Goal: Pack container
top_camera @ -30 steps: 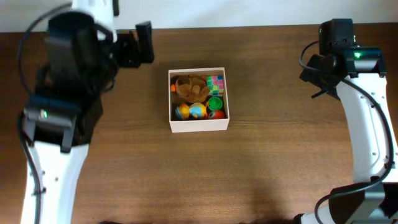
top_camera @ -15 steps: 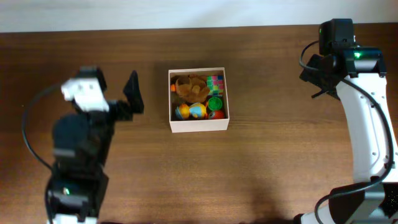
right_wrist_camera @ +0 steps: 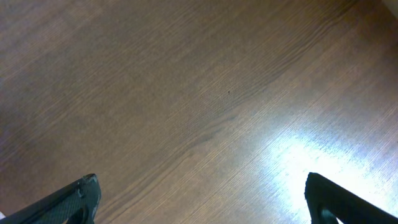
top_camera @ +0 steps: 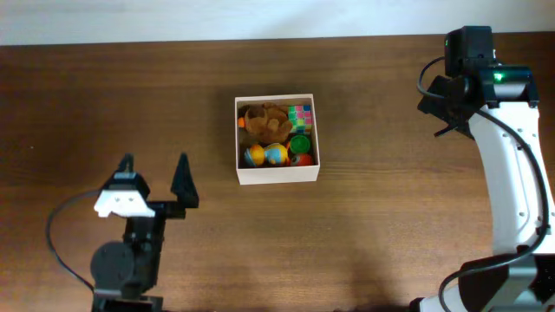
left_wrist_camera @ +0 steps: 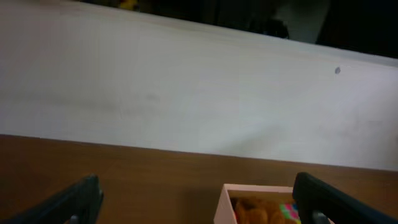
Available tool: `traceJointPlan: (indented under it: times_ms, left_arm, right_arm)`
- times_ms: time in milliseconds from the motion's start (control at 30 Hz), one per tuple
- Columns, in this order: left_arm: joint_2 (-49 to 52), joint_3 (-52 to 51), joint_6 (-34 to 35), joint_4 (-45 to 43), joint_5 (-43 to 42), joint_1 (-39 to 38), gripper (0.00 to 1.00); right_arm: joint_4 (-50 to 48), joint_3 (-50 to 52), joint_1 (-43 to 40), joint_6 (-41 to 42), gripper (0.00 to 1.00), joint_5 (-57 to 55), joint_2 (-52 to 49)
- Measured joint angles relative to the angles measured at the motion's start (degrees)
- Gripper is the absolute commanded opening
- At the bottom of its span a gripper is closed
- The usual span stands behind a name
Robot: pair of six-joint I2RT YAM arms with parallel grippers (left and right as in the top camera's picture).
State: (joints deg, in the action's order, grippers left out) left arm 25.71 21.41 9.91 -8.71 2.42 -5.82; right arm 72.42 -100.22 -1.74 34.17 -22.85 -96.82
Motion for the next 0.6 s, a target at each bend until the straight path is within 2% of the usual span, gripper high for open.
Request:
traceJointPlan:
  times_ms: [400, 600]
  left_arm:
    - [-18.82, -13.68, 0.0, -0.96, 0.0, 3.69, 0.99]
    - [-24.2, -18.23, 0.0, -0.98, 0.0, 4.0, 0.99]
  right_arm:
    - [0.0, 0.0, 0.0, 0.02, 0.99, 0.0, 0.0]
    - [0.02, 0.0, 0.0, 0.02, 0.99, 0.02, 0.0]
